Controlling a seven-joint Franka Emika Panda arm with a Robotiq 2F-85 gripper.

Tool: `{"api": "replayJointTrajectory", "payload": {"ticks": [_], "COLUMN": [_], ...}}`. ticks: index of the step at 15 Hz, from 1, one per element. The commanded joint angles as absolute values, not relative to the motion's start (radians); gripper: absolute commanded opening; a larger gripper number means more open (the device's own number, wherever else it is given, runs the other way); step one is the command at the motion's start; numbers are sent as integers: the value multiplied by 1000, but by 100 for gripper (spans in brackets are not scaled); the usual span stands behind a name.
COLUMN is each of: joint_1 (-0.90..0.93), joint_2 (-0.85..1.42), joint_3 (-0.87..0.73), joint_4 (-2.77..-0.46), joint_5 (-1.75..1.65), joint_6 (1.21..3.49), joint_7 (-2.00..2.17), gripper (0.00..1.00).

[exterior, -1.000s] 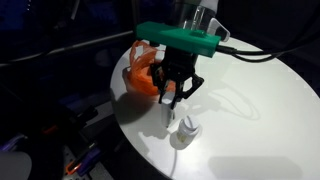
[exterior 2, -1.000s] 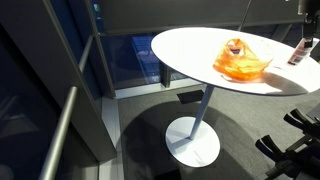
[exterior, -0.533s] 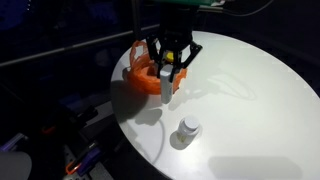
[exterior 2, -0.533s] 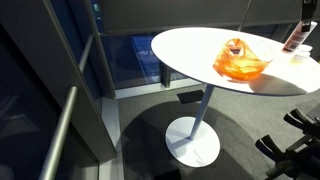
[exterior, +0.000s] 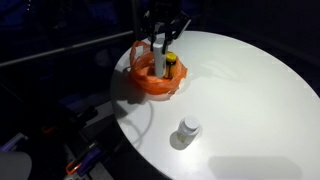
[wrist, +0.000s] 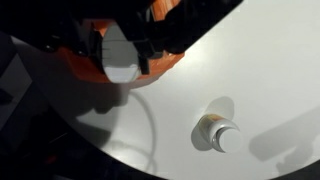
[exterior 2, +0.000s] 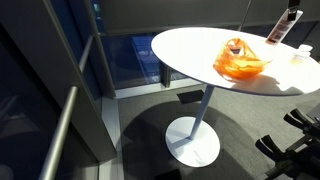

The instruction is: Pick up the white rectangular container from the table and put it in the orange plastic

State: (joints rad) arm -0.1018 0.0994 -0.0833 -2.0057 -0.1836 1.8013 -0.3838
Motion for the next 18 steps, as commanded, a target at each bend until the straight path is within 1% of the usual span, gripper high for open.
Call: {"api": "replayJointTrajectory", "payload": {"ticks": [1,18], "joint_1": [-96,-103], "joint_2": [118,282], "joint_3": [-71,-61], "joint_4": [-1952,-1871], "joint_5": [-137,-116], "joint_6": [1777,1845], "joint_7": [-384,-355], "gripper": [11,11]}}
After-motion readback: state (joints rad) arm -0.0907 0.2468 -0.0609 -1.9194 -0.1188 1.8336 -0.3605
